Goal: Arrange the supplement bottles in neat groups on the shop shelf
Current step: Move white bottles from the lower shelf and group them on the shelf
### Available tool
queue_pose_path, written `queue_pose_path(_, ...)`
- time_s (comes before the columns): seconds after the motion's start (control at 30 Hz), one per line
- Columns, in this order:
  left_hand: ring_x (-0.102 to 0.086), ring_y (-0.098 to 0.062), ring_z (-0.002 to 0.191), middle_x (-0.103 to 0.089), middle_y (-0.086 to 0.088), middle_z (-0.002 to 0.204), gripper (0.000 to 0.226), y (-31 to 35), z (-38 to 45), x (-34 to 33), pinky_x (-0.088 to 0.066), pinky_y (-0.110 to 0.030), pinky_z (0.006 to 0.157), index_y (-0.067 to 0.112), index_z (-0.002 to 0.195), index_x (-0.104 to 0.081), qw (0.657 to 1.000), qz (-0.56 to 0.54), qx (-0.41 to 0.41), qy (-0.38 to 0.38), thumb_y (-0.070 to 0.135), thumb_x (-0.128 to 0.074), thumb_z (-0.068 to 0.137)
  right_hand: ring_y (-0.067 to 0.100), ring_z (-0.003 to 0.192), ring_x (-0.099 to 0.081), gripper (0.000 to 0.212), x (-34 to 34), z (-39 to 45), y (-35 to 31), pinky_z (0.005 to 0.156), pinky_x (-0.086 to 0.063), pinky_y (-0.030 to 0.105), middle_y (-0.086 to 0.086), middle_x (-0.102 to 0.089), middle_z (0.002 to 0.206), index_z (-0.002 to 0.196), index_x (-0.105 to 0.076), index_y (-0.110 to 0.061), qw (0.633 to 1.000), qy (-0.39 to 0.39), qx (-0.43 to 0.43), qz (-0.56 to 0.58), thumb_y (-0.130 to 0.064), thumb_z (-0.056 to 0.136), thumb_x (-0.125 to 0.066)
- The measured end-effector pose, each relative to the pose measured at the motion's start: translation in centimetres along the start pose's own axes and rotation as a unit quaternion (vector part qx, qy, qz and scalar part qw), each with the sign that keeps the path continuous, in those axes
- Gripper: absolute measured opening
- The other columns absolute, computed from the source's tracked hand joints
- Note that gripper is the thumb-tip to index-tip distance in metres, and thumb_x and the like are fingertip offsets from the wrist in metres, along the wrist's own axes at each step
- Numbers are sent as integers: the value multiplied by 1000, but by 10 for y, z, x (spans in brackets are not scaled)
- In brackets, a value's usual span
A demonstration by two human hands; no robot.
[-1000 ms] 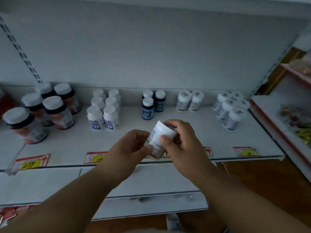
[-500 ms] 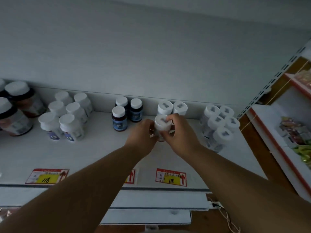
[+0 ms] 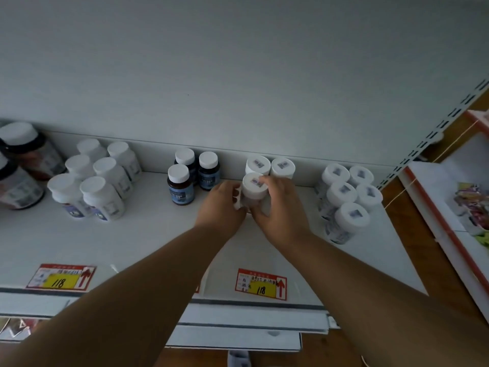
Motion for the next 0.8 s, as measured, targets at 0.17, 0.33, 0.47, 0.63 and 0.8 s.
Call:
queue_pose_path(0.17, -55, -5, 95, -58, 8, 114, 52, 4, -38, 33, -48, -20, 85, 23, 130, -53, 998, -20, -48, 23, 23, -76, 83, 28, 120, -46, 63, 14, -21, -31, 93, -49, 47, 8, -47, 130, 135, -44, -23, 998, 19, 8, -55, -27, 80, -74)
queue_pose_path(0.33, -52, 0, 94, -54, 14, 110, 48, -16, -99, 87, -33, -1, 73, 24, 128, -54, 993, -18, -107, 38, 24, -75, 85, 31, 118, -51, 59, 11, -58, -103, 90, -52, 47, 11, -48, 131, 133, -45, -21, 997, 58, 26, -39, -26, 82, -74)
queue_pose_path(0.47, -53, 0, 92, -57, 11, 109, 48, -58, -145, 137, -37, 0, 76, 20, 125, -57, 988, -24, -142, 52, 16, -78, 82, 24, 115, -52, 55, -18, -100, -172, 92, -52, 38, 8, -49, 128, 132, -47, -19, 998, 42, 40, -6, -25, 84, -73)
queue_pose_path(0.63, -56, -5, 97, -62, 5, 111, 48, -123, -196, 167, -37, -5, 83, 15, 125, -59, 990, -24, -125, 58, 11, -78, 81, 20, 110, -54, 52, -73, -146, -232, 87, -53, 33, 2, -46, 127, 130, -47, -24, 997, -23, 60, 33, -25, 84, -72)
queue_pose_path(0.8, -54, -3, 96, -63, 6, 110, 42, -188, -232, 171, -37, -4, 81, 17, 122, -58, 996, -14, -41, 72, 15, -76, 84, 13, 114, -53, 51, -122, -178, -251, 90, -43, 14, -2, -46, 130, 132, -48, -26, 993, -94, 52, 46, -28, 87, -72)
Point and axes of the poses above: each hand's wrist, its own z-axis towards the middle knuckle, its own x-axis out of the back of the hand, y = z × x, the point moved 8 cm from there along z, towards the middle knuckle
